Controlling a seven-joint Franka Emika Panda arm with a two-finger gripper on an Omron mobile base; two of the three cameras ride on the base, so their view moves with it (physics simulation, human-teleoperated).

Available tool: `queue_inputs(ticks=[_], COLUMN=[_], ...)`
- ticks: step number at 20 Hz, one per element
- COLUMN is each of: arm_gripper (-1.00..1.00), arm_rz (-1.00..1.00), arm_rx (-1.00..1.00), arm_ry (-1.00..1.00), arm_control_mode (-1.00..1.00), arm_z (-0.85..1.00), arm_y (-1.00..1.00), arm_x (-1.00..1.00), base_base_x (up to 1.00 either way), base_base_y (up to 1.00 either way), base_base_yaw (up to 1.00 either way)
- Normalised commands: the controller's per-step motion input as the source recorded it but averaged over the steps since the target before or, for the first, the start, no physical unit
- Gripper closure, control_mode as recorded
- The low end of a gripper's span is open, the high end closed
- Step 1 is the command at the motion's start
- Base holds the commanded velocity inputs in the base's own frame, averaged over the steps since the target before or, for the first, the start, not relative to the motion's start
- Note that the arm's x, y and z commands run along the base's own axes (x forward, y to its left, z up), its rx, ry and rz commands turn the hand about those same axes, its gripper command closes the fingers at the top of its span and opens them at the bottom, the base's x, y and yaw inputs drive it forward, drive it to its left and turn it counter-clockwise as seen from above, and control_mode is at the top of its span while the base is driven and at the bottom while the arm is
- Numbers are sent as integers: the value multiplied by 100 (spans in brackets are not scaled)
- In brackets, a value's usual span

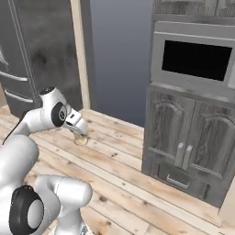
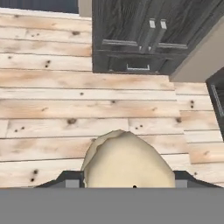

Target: Pick the candle and candle from the dining table and place them in the open cabinet. Close the cabinet after placing the objects.

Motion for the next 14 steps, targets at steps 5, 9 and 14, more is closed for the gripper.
queue_inputs(ticks=[5,9,14], arm_gripper=[100,100,100], arm_rz=[0,0,0], arm_rx=[0,0,0], arm_ry=[0,0,0], arm_control_mode=[100,100,100], arm_z=[0,0,0], arm_y=[0,0,0], arm_x=[0,0,0], base_base_x=[0,0,1], base_base_y=[-57,-52,-43], base_base_yaw=[-59,-59,-58])
